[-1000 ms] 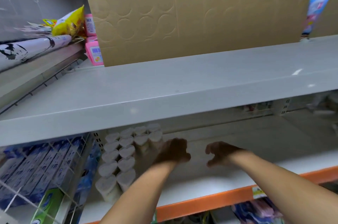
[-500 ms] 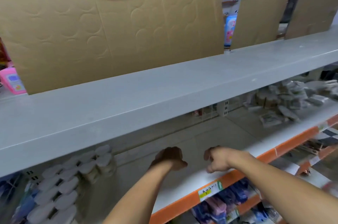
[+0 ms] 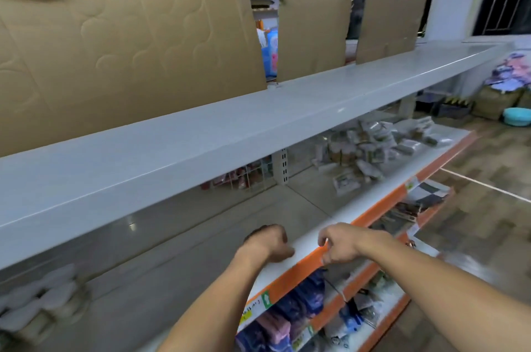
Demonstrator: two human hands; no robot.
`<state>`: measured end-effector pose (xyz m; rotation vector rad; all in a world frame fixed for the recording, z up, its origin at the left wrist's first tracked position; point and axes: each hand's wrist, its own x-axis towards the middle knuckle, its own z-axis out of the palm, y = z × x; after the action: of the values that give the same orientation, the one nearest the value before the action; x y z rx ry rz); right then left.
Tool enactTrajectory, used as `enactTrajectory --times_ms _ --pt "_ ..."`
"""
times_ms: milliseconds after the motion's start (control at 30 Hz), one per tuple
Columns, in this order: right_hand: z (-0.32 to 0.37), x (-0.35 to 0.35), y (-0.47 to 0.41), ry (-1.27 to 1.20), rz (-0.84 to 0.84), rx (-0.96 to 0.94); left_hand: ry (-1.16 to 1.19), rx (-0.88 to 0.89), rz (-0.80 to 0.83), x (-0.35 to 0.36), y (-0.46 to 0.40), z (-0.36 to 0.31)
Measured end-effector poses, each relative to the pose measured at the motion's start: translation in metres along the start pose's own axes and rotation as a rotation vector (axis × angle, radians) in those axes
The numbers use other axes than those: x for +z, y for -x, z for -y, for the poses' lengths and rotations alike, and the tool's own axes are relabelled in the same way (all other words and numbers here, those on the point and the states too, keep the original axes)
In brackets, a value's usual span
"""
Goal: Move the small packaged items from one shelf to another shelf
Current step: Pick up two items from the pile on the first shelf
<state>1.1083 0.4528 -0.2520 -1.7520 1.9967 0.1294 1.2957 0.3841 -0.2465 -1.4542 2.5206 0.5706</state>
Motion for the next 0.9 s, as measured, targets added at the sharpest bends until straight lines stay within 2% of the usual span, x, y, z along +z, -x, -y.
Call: enactTrajectory --times_ms 567,900 --pt "-0.169 -0.02 0.04 -0.198 -0.06 0.223 -0.064 0.241 0.016 0.019 -0.078 -0.161" --pt "-0.25 -0.045 0.029 -0.265 -0.173 0.322 -0.089 0.374 -0.005 0.015 -0.16 -0.251"
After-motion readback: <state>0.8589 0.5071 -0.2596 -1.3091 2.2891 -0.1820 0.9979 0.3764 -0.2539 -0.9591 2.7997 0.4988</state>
